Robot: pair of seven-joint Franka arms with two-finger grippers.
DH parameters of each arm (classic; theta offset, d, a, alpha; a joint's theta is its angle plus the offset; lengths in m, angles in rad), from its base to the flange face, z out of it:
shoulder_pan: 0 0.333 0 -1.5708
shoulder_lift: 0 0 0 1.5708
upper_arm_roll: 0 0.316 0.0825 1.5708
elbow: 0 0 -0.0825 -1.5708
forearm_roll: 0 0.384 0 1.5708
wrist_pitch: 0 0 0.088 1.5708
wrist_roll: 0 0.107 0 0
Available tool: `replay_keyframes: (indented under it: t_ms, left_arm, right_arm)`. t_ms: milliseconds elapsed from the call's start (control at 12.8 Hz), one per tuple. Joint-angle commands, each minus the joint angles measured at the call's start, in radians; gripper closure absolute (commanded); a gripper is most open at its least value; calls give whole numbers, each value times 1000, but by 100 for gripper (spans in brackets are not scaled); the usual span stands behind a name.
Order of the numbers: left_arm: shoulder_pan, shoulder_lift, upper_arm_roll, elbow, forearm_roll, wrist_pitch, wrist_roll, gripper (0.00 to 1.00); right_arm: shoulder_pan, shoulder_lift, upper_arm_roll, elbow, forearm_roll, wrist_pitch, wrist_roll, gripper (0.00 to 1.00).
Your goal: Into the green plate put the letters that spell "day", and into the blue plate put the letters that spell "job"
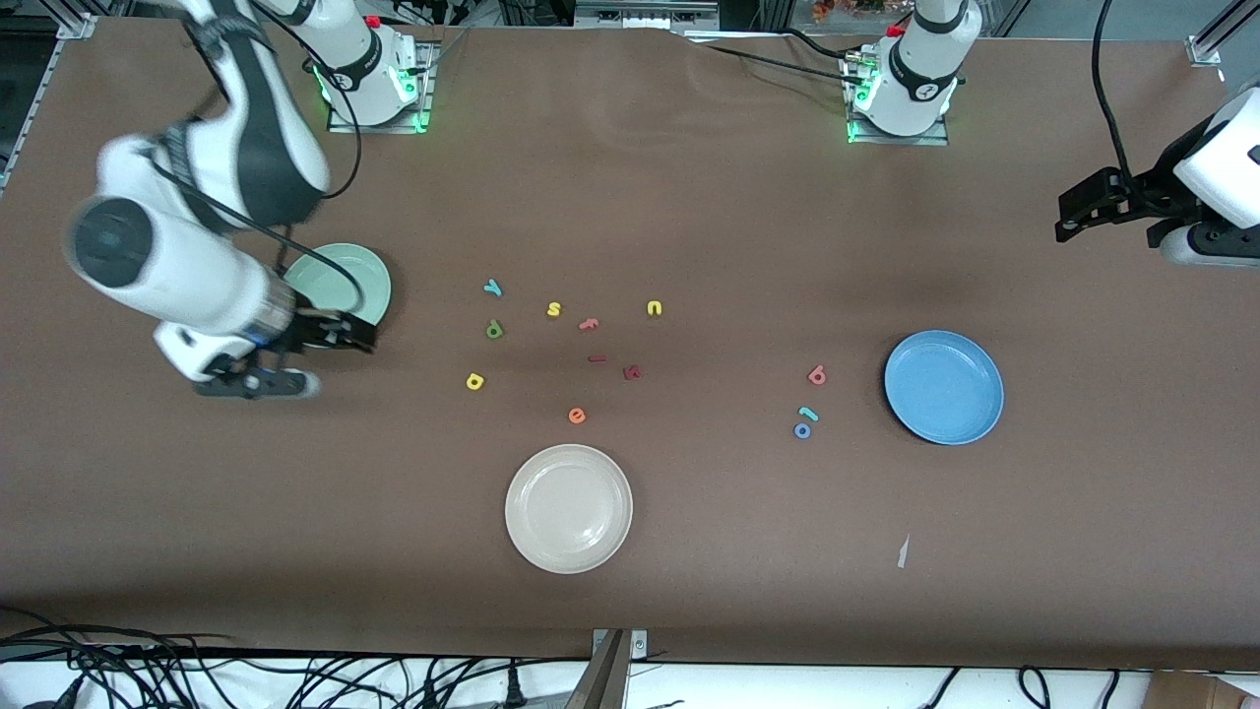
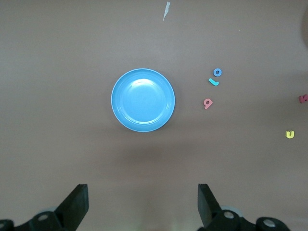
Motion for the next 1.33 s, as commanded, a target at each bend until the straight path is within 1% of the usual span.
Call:
replay_keyframes:
  t_ms: [0, 78, 235, 391, 470, 626, 783, 861, 939, 1096, 1174, 1252]
  left_arm:
    - [-2, -4, -3, 6, 26, -5, -6, 0]
    - [-2, -4, -3, 7, 28, -5, -6, 0]
    - [0, -4, -3, 6, 28, -5, -6, 0]
    - [0, -4, -1, 6, 28, -5, -6, 0]
    - [1, -4, -1, 6, 28, -5, -6, 0]
    - [4, -4, -1, 3, 28, -5, -6, 0]
    - [6, -4, -1, 4, 26, -5, -6, 0]
    - [0, -4, -1, 4, 28, -5, -6, 0]
    - [-2, -4, -3, 4, 28, -5, -6, 0]
    - [-5, -4, -4, 7, 26, -5, -6, 0]
    - [-5, -4, -4, 7, 24, -3, -6, 0]
    - [-5, -4, -4, 7, 24, -3, -6, 0]
  right_arm:
    - [41, 116, -8, 35, -2, 98, 149, 0]
    - [60, 145, -8, 32, 0, 139, 202, 0]
    - [69, 194, -10, 29, -3, 169, 324, 0]
    - [103, 219, -13, 13, -8, 180, 429, 1]
    - [123, 231, -13, 1, -26, 207, 494, 3]
    - [161, 235, -14, -74, -106, 303, 579, 6]
    - [157, 236, -14, -152, -108, 422, 591, 10]
    - [158, 236, -14, -171, -106, 457, 612, 14]
    - [161, 241, -14, -169, -106, 460, 655, 22]
    - [163, 250, -14, -168, -108, 464, 666, 39]
    - [161, 251, -14, -169, -108, 464, 666, 44]
    - [164, 256, -14, -169, -108, 464, 668, 45]
